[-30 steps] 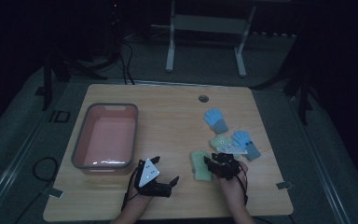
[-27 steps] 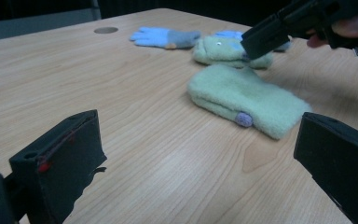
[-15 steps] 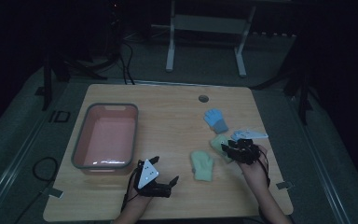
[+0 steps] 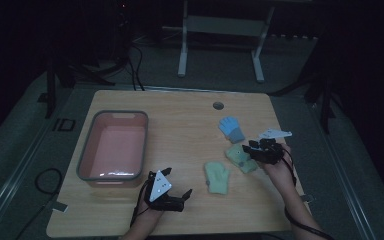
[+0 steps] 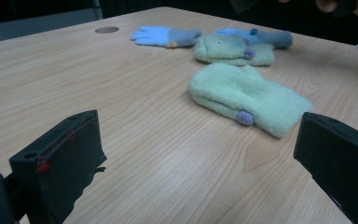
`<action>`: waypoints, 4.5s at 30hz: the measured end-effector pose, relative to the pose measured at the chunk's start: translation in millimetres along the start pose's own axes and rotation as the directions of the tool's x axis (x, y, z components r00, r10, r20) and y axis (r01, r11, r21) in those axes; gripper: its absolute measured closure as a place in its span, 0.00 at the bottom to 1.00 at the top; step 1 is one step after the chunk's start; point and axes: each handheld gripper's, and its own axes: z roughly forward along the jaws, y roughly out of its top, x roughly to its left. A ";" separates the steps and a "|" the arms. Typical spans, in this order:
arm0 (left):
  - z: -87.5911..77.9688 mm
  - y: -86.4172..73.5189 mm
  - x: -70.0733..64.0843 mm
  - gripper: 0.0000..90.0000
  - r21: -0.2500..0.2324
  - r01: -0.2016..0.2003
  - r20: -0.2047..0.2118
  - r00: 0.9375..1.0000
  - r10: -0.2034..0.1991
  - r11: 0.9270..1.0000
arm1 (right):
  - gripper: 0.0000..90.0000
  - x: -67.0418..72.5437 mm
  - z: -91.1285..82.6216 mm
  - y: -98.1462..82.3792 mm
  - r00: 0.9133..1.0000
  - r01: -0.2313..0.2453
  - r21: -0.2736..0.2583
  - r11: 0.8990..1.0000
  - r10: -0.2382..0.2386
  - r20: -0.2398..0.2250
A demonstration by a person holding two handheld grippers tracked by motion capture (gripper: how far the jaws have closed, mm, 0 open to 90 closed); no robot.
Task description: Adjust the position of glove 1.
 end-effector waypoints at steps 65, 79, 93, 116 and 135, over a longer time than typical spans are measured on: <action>1.0 0.4 -0.2 0.02 0.012 -0.002 0.037 0.999 0.002 1.000 | 0.70 75.9 -25.7 -75.4 0.881 -0.405 -0.015 0.914 0.395 0.261; 1.0 0.5 0.6 0.02 0.014 0.005 0.035 0.999 -0.005 1.000 | 0.63 65.7 -48.3 -60.8 0.982 -0.145 0.001 0.989 0.143 0.126; 1.5 0.6 0.4 0.02 0.016 0.008 0.035 0.999 -0.009 1.000 | 0.69 54.7 -36.6 -58.8 0.991 0.129 0.048 0.990 -0.131 0.025; 1.7 0.7 -0.1 0.02 0.021 0.005 0.026 1.000 -0.005 1.000 | 0.96 59.3 -25.2 -84.7 0.993 0.020 0.027 0.999 -0.023 0.118; 2.1 0.9 -0.8 0.02 0.024 -0.004 0.027 1.000 0.004 1.000 | 0.96 120.9 -41.9 -5.8 0.988 0.079 -0.084 0.993 -0.067 0.139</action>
